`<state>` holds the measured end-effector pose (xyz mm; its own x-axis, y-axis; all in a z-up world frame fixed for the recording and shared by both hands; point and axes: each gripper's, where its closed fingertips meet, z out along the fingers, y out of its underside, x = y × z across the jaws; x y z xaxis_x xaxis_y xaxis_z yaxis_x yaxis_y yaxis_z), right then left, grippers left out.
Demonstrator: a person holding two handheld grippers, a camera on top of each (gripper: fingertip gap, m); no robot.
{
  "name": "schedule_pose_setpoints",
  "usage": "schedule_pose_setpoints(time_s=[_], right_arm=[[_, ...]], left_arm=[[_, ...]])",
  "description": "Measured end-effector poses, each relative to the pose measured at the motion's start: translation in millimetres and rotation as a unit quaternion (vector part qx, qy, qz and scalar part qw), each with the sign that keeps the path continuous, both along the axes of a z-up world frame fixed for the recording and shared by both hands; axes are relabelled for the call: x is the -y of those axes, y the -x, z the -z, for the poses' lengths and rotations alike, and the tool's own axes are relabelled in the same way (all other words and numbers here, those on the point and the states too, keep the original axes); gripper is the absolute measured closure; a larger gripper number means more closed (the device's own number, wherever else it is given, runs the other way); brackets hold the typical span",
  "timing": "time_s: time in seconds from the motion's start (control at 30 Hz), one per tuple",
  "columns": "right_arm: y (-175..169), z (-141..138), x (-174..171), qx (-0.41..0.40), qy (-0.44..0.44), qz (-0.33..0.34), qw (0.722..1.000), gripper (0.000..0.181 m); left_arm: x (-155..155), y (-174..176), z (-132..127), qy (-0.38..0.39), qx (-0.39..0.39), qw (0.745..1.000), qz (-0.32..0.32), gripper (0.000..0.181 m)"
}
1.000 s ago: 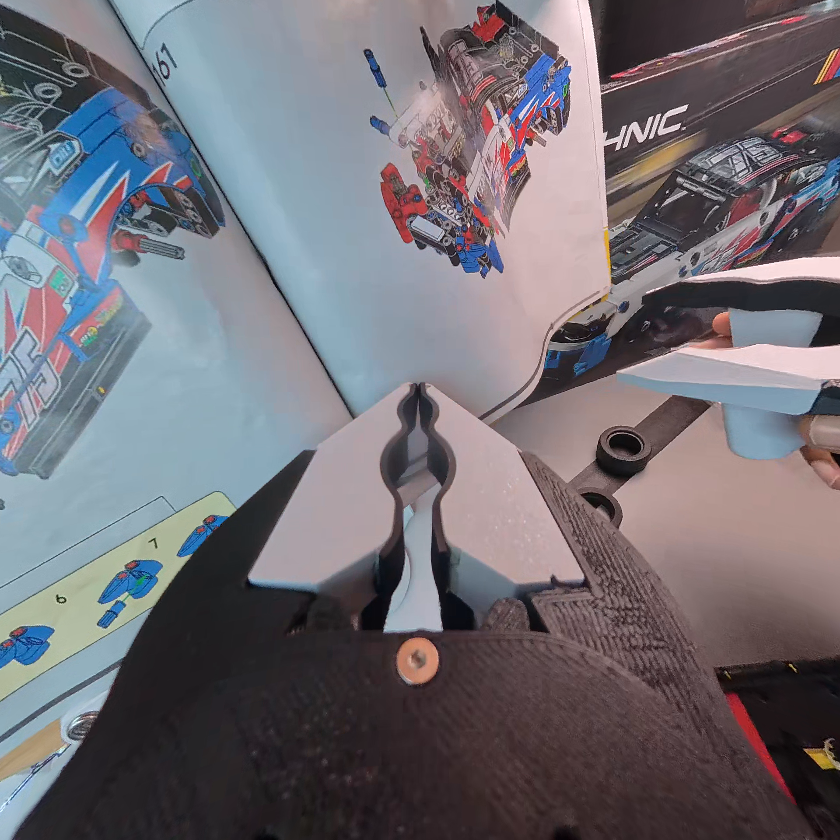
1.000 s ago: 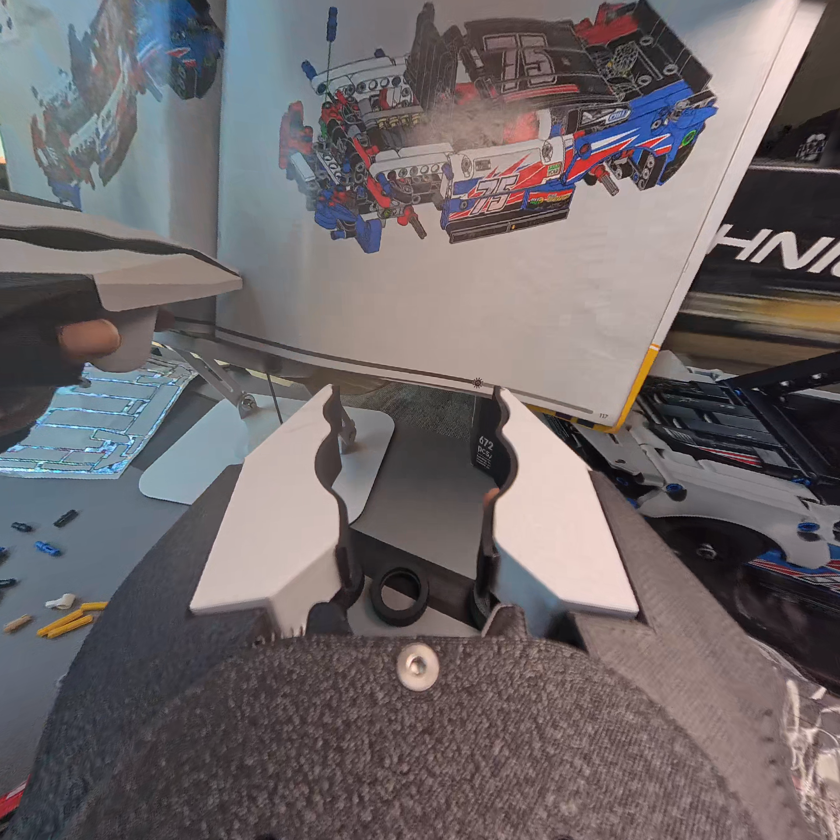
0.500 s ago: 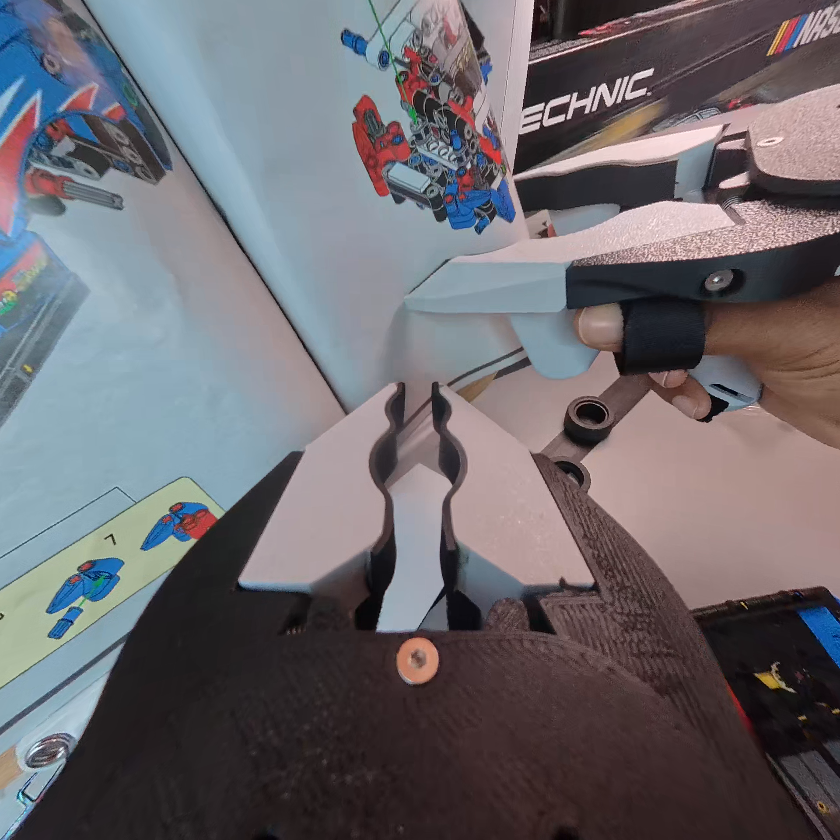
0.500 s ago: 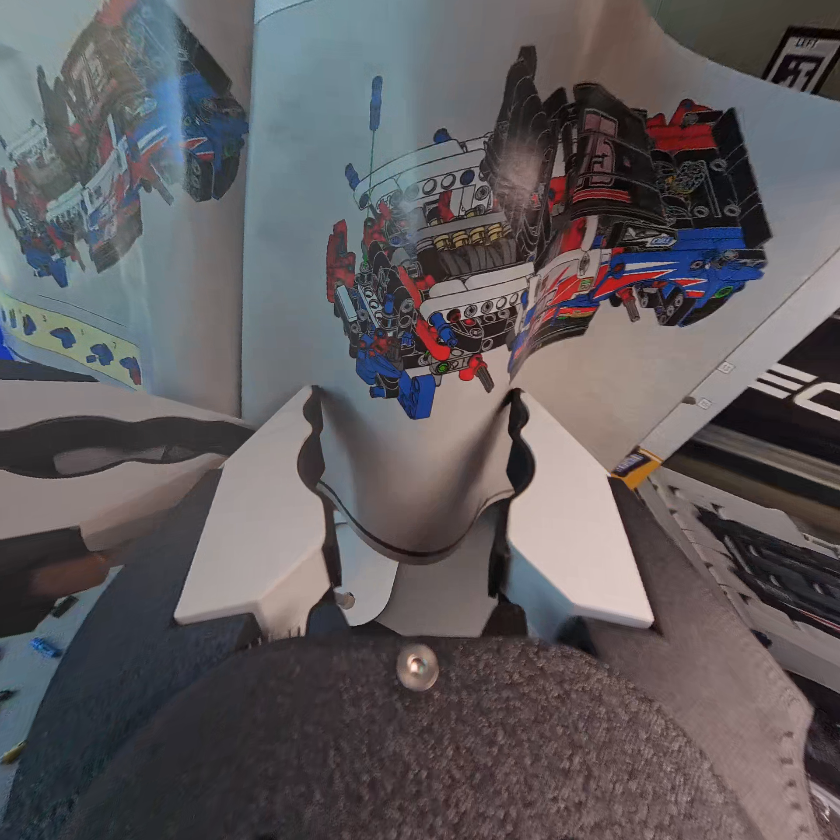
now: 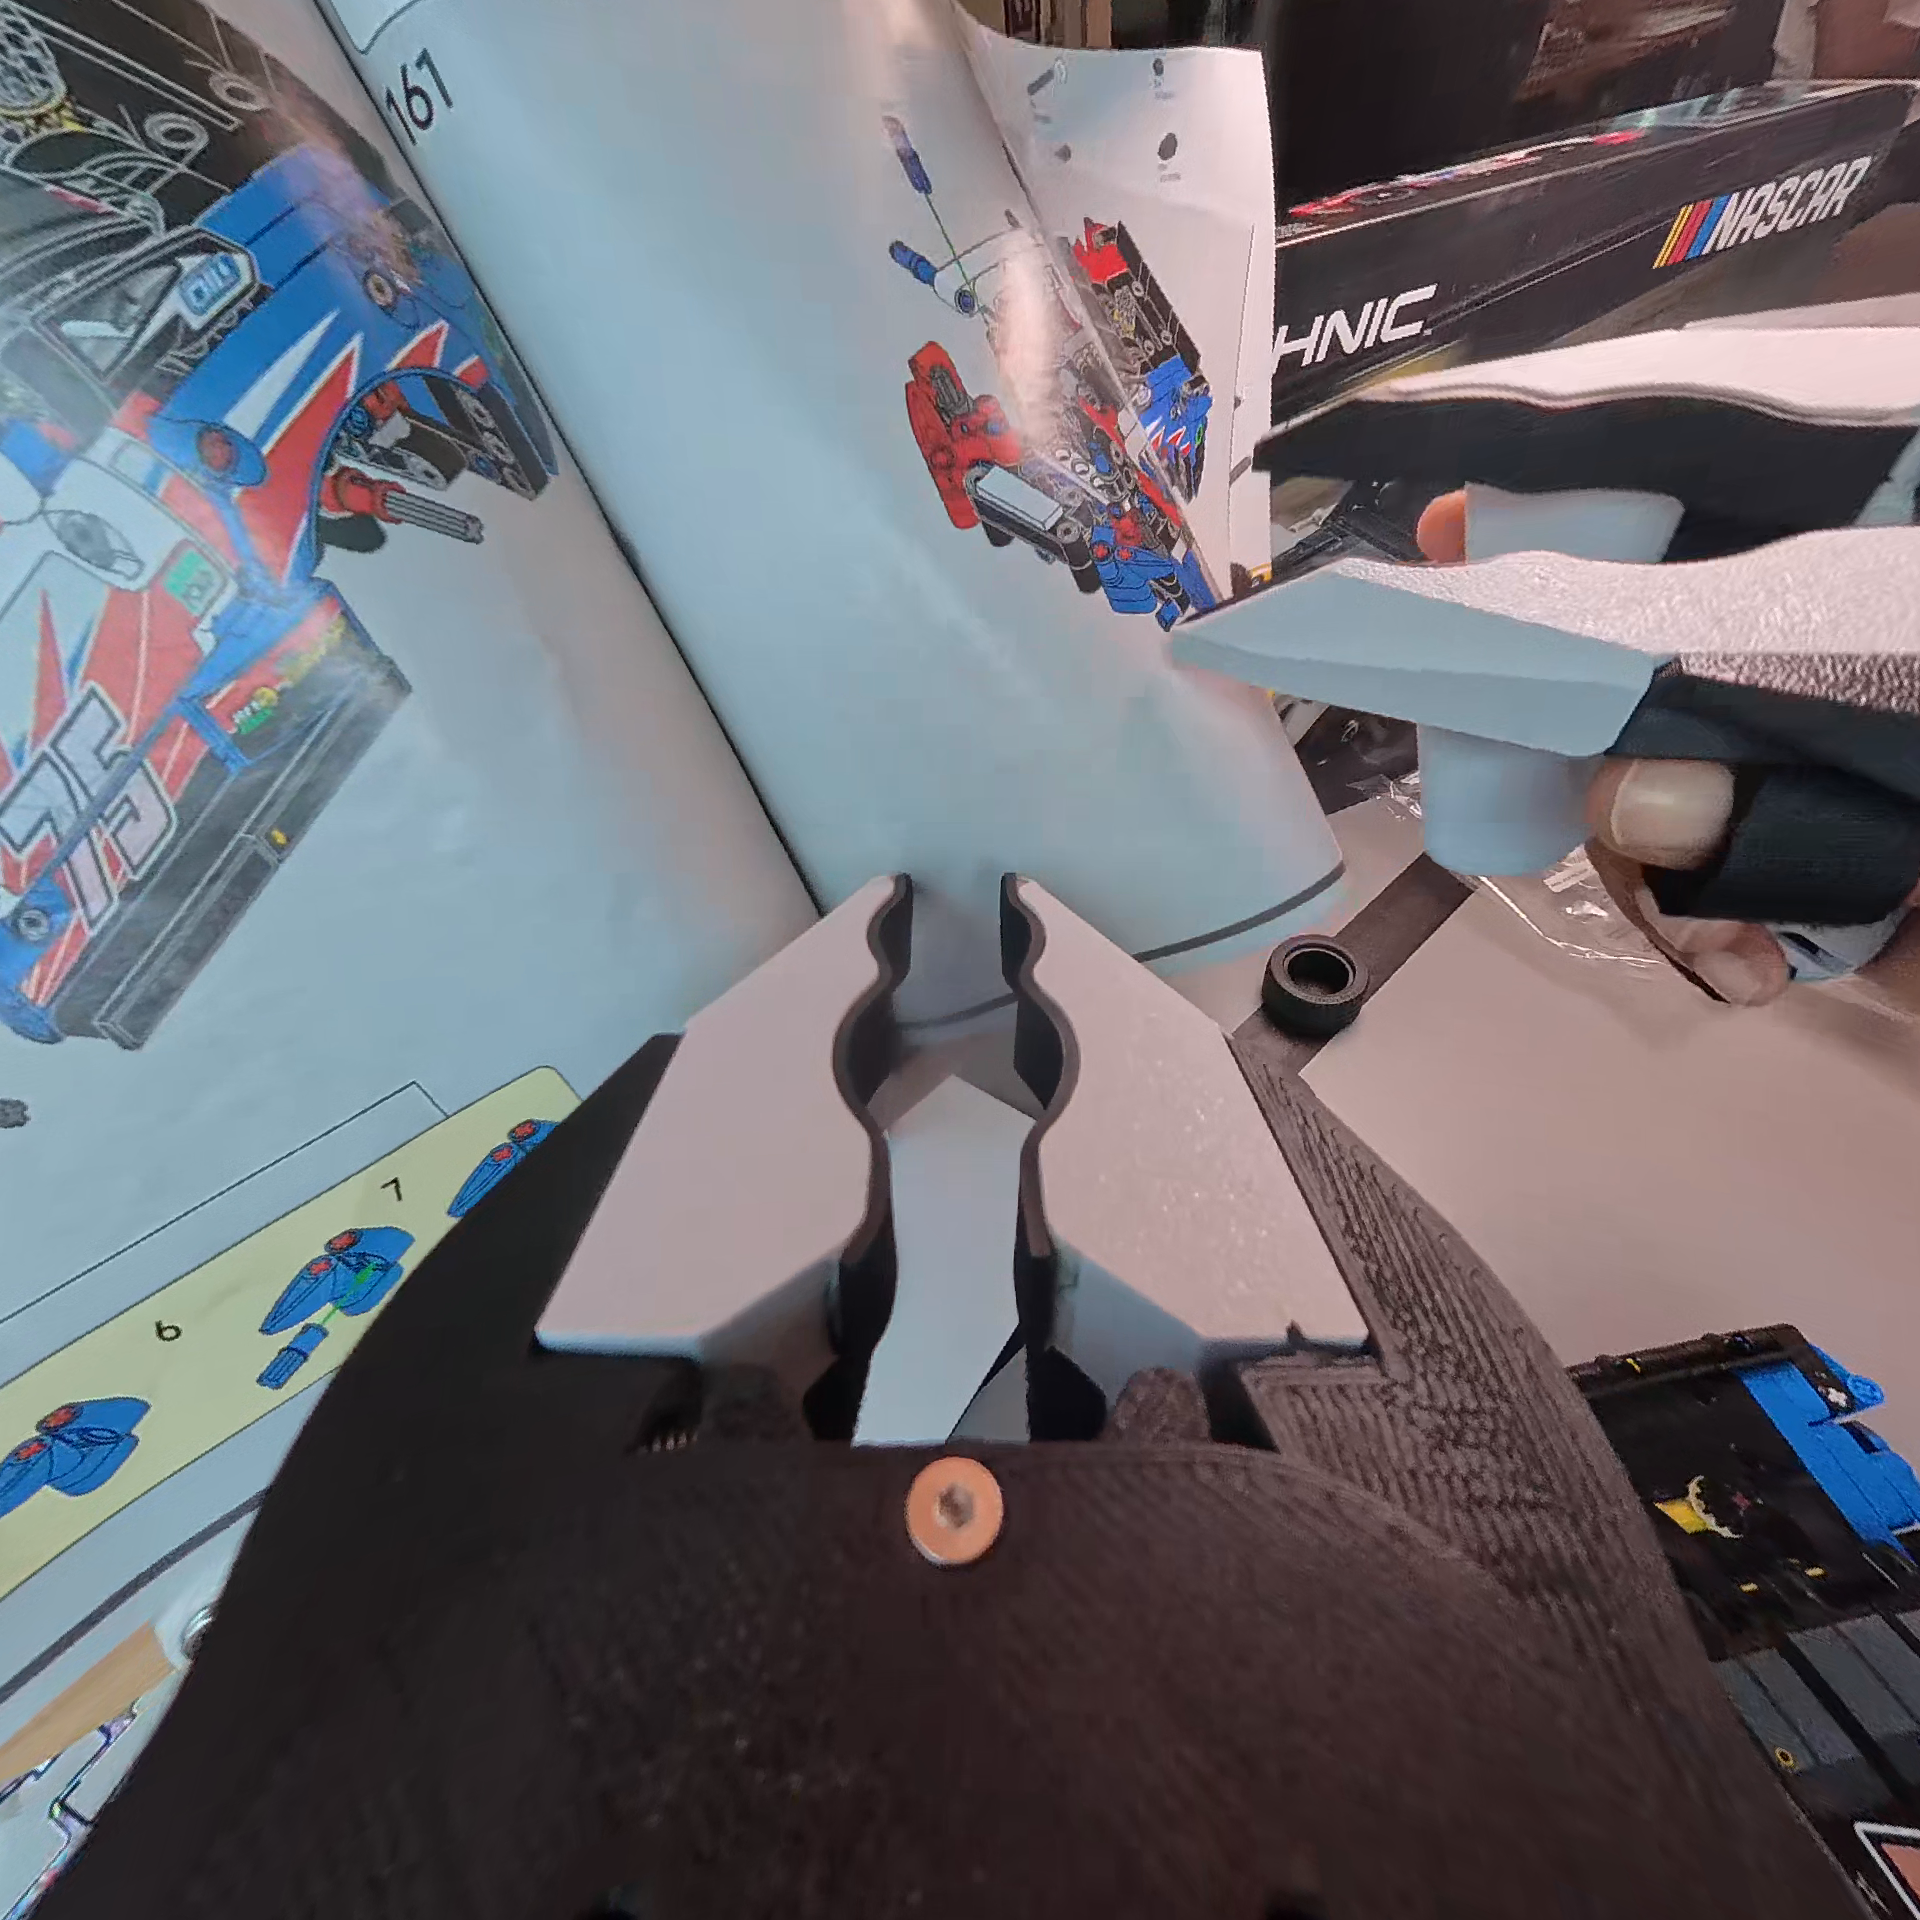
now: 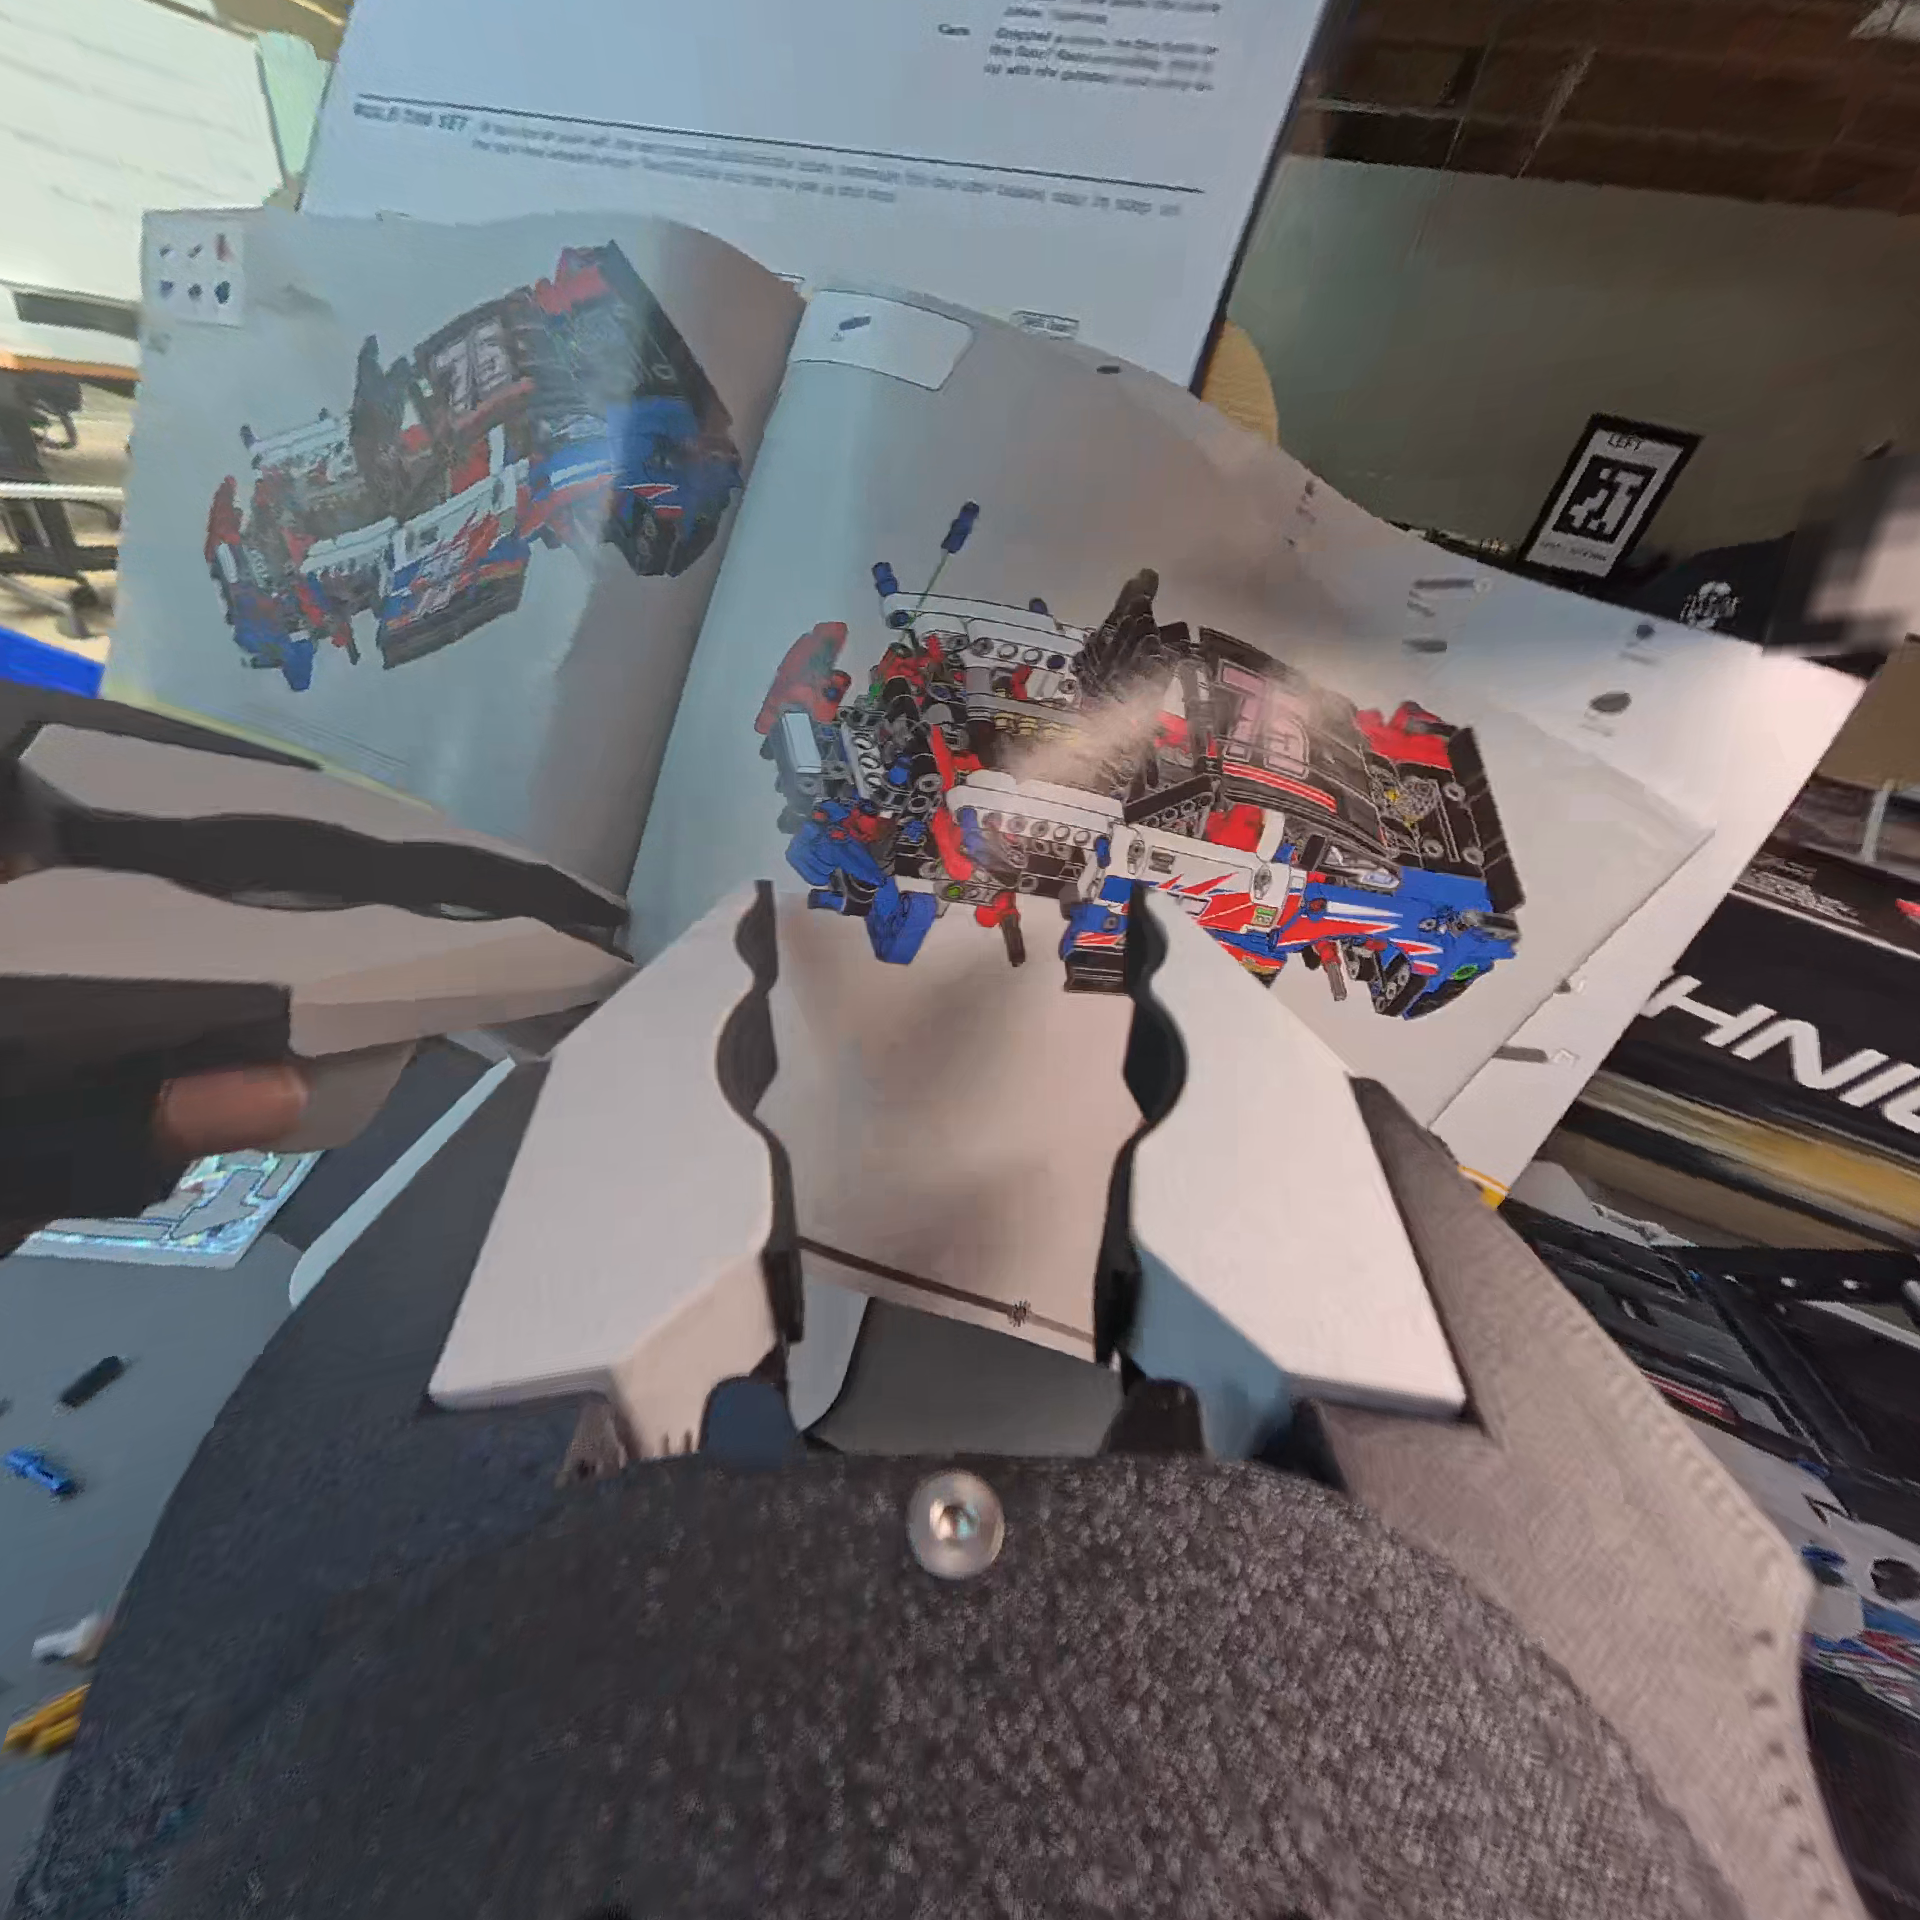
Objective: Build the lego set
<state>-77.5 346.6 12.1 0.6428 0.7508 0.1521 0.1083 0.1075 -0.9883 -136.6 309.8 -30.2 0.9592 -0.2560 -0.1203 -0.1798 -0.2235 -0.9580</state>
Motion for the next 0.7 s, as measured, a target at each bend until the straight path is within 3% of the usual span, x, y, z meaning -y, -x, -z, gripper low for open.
schedule_pose_setpoints(time_s=[0.07,0.13,0.2,0.33,0.4,0.57,0.7], right_arm=[[-2,8,-24,-0.026,0.070,0.002,0.997,0.080],[17,23,-26,-0.034,0.168,-0.058,0.984,0.074],[22,23,-26,-0.027,0.158,-0.061,0.985,0.095],[16,6,-10,0.009,0.025,-0.015,1.000,0.129],[12,-3,2,0.019,-0.042,-0.001,0.999,0.161],[7,-15,27,0.017,-0.135,-0.002,0.991,0.167],[4,-18,42,0.032,-0.210,-0.004,0.977,0.171]], left_arm=[[-2,0,1,-0.004,-0.010,1.000,-0.004,0.167],[-4,2,3,-0.005,-0.027,1.000,-0.013,0.172],[-7,4,5,-0.004,-0.044,0.999,-0.025,0.176],[-11,9,12,0.007,-0.051,0.998,-0.038,0.181],[-11,9,13,0.002,-0.048,0.998,-0.036,0.181],[-9,5,8,0.003,-0.008,1.000,-0.020,0.179],[17,-10,-42,-0.073,0.095,0.991,0.053,0.156]])
